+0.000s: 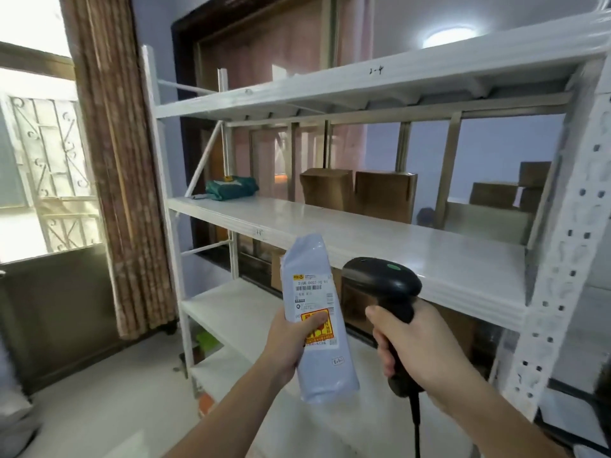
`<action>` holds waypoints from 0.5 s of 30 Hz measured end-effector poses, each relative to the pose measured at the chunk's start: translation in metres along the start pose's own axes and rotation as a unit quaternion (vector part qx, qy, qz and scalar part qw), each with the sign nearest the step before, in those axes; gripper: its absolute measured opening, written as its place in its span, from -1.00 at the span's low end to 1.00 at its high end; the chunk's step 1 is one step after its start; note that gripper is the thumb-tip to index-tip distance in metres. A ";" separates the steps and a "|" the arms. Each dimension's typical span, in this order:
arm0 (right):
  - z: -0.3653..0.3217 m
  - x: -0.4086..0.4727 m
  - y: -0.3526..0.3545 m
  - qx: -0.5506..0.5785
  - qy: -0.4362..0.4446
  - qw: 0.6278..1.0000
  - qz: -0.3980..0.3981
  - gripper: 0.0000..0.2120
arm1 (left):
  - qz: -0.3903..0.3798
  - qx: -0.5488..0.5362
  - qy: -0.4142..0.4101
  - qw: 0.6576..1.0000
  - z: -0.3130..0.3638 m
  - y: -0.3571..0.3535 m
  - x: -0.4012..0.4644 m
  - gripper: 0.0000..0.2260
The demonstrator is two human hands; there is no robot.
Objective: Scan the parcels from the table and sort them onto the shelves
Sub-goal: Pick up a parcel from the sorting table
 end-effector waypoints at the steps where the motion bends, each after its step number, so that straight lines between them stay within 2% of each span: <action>1: -0.010 0.011 -0.014 0.004 0.008 1.000 -0.005 -0.79 | 0.004 0.001 -0.007 1.000 0.007 0.017 0.013 -0.67; 8: -0.070 0.095 -0.106 0.022 0.056 0.997 -0.041 -0.83 | 0.029 0.014 -0.040 0.999 0.047 0.123 0.109 -0.61; 15: -0.117 0.194 -0.177 0.012 0.094 0.994 -0.055 -0.87 | 0.048 0.009 -0.083 0.995 0.074 0.193 0.210 -0.64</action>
Point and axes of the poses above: each hand's wrist, its own x-axis towards the middle knuckle, its own y-axis out of the back of the hand, z = x × y, the point moved 3 cm from there along x, towards the middle knuckle, and after that the axes turned 9 degrees about -y, right-handed, at the moved point
